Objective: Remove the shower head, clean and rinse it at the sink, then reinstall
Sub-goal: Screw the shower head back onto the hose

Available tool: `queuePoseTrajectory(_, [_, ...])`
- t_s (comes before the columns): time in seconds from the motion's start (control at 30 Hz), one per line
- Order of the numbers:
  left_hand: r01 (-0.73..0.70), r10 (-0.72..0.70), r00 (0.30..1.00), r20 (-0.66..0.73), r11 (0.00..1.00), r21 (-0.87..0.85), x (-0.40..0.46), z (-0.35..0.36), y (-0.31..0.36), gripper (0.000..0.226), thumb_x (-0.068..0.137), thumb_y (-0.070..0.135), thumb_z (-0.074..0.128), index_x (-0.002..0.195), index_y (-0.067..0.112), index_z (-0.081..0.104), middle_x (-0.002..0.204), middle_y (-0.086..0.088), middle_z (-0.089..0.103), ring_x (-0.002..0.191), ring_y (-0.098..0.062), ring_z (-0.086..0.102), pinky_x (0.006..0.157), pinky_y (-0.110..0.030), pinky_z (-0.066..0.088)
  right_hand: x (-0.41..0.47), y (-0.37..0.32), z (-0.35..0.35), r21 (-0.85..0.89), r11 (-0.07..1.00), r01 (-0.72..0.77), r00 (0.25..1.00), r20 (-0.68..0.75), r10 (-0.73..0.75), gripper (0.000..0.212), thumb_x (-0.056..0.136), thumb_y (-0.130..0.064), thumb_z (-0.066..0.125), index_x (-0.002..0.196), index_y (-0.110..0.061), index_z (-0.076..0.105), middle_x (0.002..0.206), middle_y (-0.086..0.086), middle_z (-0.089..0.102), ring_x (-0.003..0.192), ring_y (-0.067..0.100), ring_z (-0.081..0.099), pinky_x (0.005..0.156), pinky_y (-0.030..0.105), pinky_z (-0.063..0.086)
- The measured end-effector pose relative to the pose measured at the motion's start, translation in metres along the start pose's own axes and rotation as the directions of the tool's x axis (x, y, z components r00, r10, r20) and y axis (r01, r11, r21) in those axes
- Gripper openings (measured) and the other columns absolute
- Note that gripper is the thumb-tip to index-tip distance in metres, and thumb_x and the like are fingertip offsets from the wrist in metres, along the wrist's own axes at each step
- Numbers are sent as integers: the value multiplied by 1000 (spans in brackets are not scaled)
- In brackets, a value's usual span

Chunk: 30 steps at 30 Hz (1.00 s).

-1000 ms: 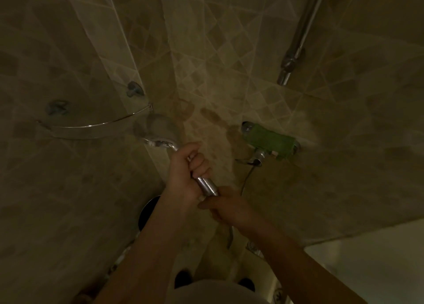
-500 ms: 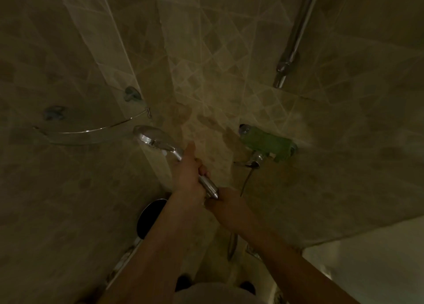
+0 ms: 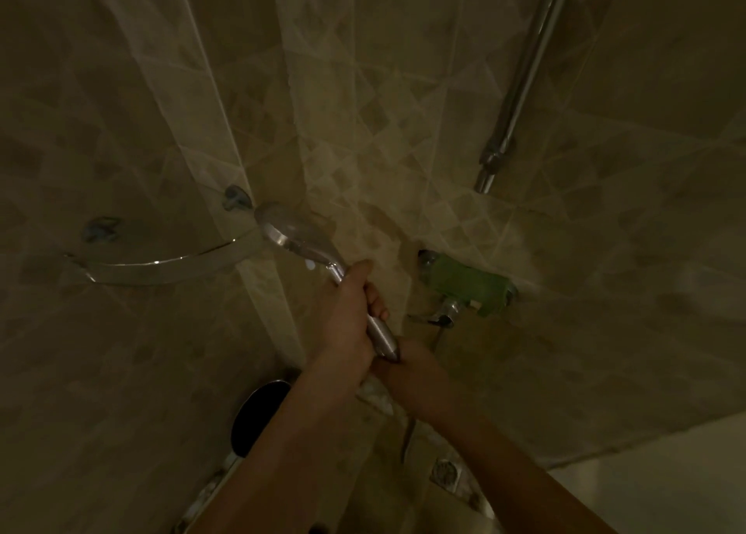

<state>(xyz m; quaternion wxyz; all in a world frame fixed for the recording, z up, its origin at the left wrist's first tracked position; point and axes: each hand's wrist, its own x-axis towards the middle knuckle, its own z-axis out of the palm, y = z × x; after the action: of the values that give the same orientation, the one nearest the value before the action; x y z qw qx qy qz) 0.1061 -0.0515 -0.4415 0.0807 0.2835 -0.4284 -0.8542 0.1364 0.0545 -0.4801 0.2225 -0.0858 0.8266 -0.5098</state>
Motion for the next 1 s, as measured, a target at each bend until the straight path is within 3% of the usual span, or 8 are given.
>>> queuePoseTrajectory(0.17, [-157,133,959,249,984,81,-13,56,32,30,93,17,64,68,21,49,50,1,47,43,-12,45,49,-28,40,5,-42,-54,4,997,81,991,-103,-80,18,85,-19,65,97,-6,70,95,18,71,93,28,68,80,42,53])
queuePoseTrajectory(0.33, [-276,223,864,452,959,55,-34,110,66,38,87,19,63,52,30,54,51,1,47,45,-14,45,49,-28,42,-3,-80,-99,68,979,190,960,-222,-171,19,71,-28,67,84,-14,72,80,12,72,74,22,71,59,32,54])
queuePoseTrajectory(0.47, [-337,249,820,515,938,82,-47,134,78,43,88,26,63,47,31,52,51,1,46,47,-14,44,54,-31,43,-9,-90,-115,71,966,247,926,-311,-214,16,78,-25,69,93,-18,70,90,15,71,88,32,68,79,51,54])
queuePoseTrajectory(0.57, [-366,262,809,527,925,101,-54,151,88,33,82,32,65,52,27,51,51,0,48,47,-14,45,58,-33,42,-12,-102,-126,148,952,269,920,-332,-208,11,78,-22,71,87,-28,72,97,21,69,92,40,66,85,57,51])
queuePoseTrajectory(0.7, [-360,270,792,547,931,62,-58,164,97,24,82,29,67,67,21,50,51,2,48,45,-12,46,52,-29,42,-16,-113,-140,78,959,274,909,-345,-231,20,66,-39,70,85,-34,71,76,-4,74,70,12,71,69,38,58])
queuePoseTrajectory(0.83, [-340,269,821,504,939,53,-56,149,81,20,86,23,72,76,13,59,59,-5,56,51,-16,54,50,-30,48,-21,-107,-126,76,912,404,866,-352,-354,29,76,-28,67,94,-51,67,102,-5,68,92,21,66,85,50,54])
queuePoseTrajectory(0.93, [-343,303,894,330,937,66,-52,124,56,23,85,19,74,95,2,61,69,-15,60,59,-26,60,54,-34,52,-18,-86,-100,-50,907,418,818,-413,-400,46,79,-29,61,100,-69,57,95,-33,68,91,-4,67,72,13,53])
queuePoseTrajectory(1.0, [-306,288,933,215,950,55,-43,106,40,15,85,16,75,86,7,62,61,-9,57,52,-22,56,50,-32,49,-15,-66,-80,-124,923,364,823,-422,-381,36,77,-36,60,103,-61,62,92,-36,67,86,-13,64,68,7,46])
